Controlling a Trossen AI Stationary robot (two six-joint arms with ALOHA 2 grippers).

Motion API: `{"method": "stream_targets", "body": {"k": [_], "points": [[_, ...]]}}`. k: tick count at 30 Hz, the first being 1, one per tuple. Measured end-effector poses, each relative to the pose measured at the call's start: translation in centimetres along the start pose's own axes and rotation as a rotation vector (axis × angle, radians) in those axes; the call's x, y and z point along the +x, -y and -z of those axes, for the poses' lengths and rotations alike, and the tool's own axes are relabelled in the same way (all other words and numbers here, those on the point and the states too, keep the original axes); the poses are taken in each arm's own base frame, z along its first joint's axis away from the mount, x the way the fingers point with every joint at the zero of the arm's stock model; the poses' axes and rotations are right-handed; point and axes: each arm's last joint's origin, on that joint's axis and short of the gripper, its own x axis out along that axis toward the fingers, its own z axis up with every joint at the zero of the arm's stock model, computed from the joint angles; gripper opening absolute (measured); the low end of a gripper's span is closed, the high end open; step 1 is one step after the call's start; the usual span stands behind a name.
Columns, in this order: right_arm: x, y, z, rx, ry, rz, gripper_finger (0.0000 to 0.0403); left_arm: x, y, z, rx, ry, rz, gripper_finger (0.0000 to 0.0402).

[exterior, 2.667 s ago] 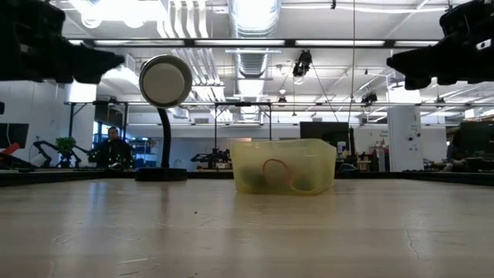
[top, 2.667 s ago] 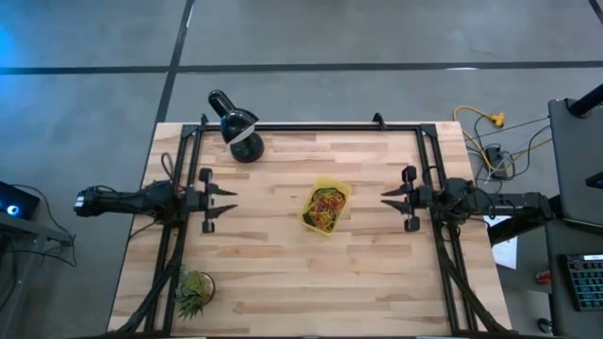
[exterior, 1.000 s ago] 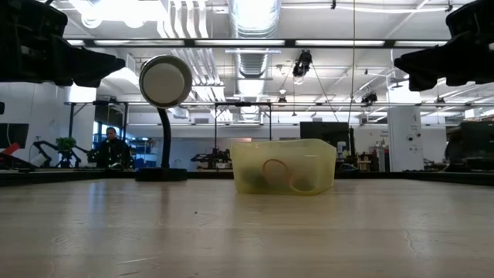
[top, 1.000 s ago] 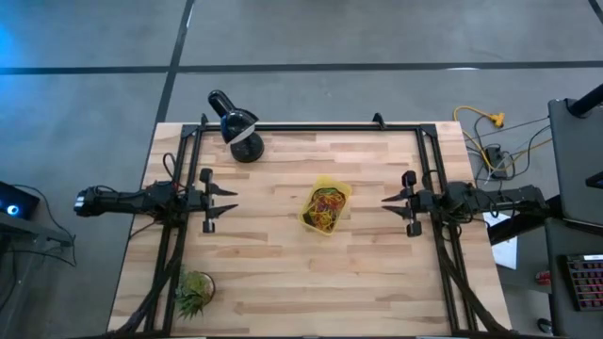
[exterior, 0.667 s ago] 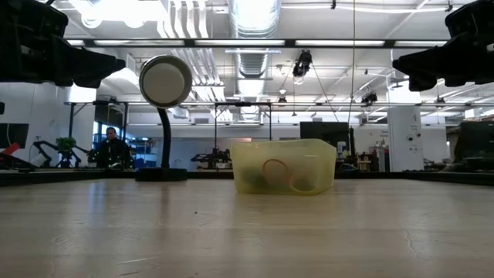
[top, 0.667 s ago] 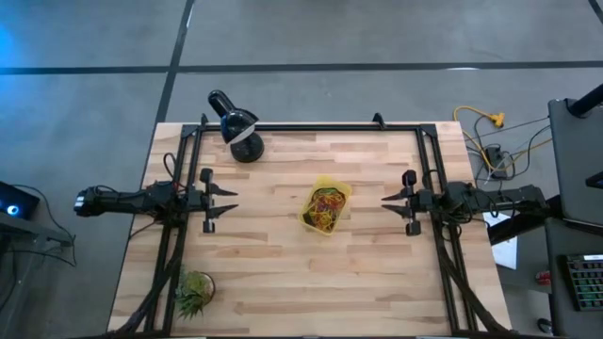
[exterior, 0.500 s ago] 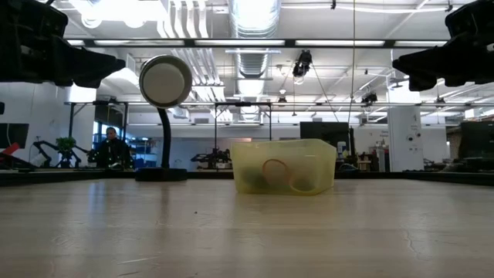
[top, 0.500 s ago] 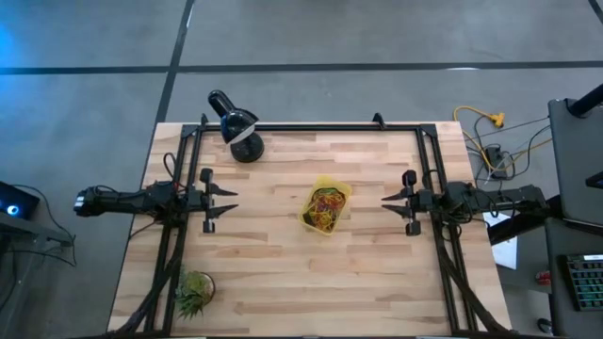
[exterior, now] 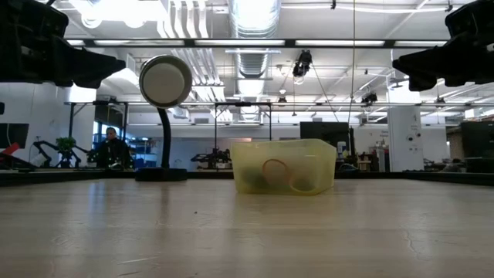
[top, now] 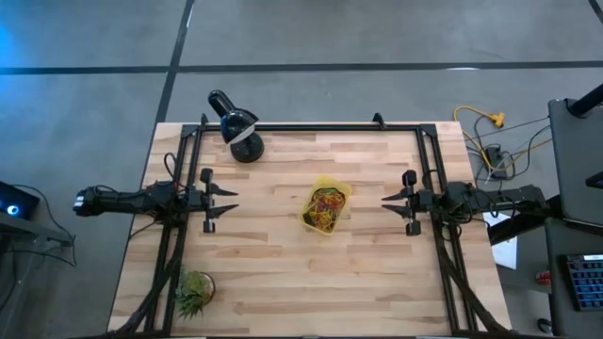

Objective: Pick and place rubber bands into bin
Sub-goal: Return to Home Position

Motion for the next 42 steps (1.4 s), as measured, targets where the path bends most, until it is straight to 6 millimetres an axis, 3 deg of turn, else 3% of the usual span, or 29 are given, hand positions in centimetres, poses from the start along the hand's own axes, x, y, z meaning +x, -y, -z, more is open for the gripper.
{"method": "stream_targets", "body": {"k": [3,10,18,42], "points": [[0.0,0.0,0.0,0.0,0.0,0.0,0.0073,0.0,0.0,0.0,-0.007,0.0,0.0,0.013],[0.0,0.0,0.0,0.0,0.0,0.0,0.0073,0.05,0.02,0.06,-0.232,-0.008,0.001,0.013],[0.0,0.0,0.0,0.0,0.0,0.0,0.0073,0.16,0.34,0.34,-0.098,-0.032,0.088,0.013],[0.0,0.0,0.0,0.0,0.0,0.0,0.0073,-0.02,0.22,-0.06,-0.104,0.014,0.079,0.013]]}}
